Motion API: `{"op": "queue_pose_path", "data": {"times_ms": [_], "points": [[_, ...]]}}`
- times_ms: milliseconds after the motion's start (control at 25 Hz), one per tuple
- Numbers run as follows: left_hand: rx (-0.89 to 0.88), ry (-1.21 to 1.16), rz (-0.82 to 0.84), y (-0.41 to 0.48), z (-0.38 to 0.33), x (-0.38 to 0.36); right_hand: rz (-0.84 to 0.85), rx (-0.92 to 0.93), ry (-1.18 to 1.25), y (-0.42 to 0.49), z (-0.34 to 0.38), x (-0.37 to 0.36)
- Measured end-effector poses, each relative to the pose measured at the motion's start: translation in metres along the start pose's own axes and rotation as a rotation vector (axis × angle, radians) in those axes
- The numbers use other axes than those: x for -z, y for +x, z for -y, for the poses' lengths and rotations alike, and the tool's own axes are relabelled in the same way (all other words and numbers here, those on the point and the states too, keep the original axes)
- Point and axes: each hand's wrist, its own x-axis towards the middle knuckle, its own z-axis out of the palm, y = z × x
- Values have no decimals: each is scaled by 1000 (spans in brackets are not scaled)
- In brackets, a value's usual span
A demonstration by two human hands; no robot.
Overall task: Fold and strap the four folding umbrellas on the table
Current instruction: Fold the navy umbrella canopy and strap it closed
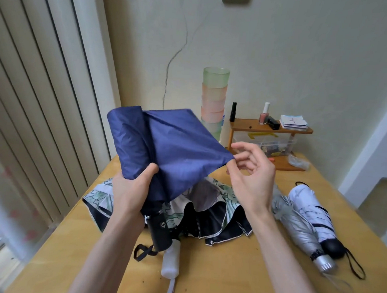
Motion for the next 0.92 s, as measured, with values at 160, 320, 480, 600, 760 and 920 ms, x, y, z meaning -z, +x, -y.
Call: {"op": "queue_pose_path", "data": {"times_ms": [160, 320, 480, 600, 760, 920], "points": [[15, -30, 37, 2, 0, 3, -49, 34, -30, -6, 4, -5], [1, -4, 81, 4, -1, 5, 93, -1, -94, 0, 0, 4], [12, -22, 13, 11, 5, 5, -30, 17, -82, -5, 4, -2], [36, -59, 49, 12, 5, 7, 27, -63, 16, 1, -1, 1], [9, -40, 185, 11, 1, 14, 94, -162, 93, 9, -2, 11], [-23, 46, 253, 12, -2, 19, 597, -286, 217, 13, 2, 38]]}}
